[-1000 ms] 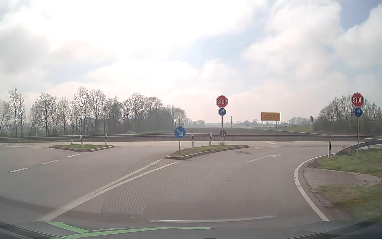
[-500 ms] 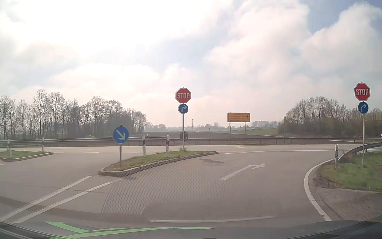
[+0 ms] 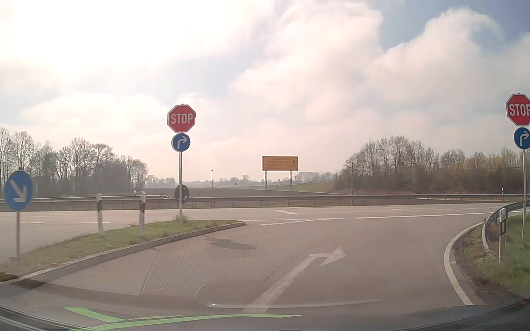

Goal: Follow the waypoints while adhering to traffic rules and regulations

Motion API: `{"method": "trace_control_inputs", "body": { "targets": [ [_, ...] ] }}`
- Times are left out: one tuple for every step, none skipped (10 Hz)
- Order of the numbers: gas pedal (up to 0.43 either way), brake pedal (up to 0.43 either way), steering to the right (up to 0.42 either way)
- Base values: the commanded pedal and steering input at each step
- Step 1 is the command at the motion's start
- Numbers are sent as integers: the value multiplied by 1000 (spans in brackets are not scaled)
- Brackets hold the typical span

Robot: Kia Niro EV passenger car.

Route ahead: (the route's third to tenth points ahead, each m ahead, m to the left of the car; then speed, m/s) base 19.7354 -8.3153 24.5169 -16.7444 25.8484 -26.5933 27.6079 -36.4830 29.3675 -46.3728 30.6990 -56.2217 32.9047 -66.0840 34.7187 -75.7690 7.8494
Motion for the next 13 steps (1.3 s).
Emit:
{"method": "trace_control_inputs", "body": {
  "targets": [
    [0, 244, 190],
    [0, 244, 197],
    [0, 250, 202],
    [0, 250, 203],
    [0, 250, 203],
    [0, 250, 204],
    [0, 256, 205],
    [0, 256, 208],
    [0, 262, 212],
    [0, 268, 214],
    [0, 274, 216],
    [0, 280, 216],
    [0, 287, 216]
  ]
}}
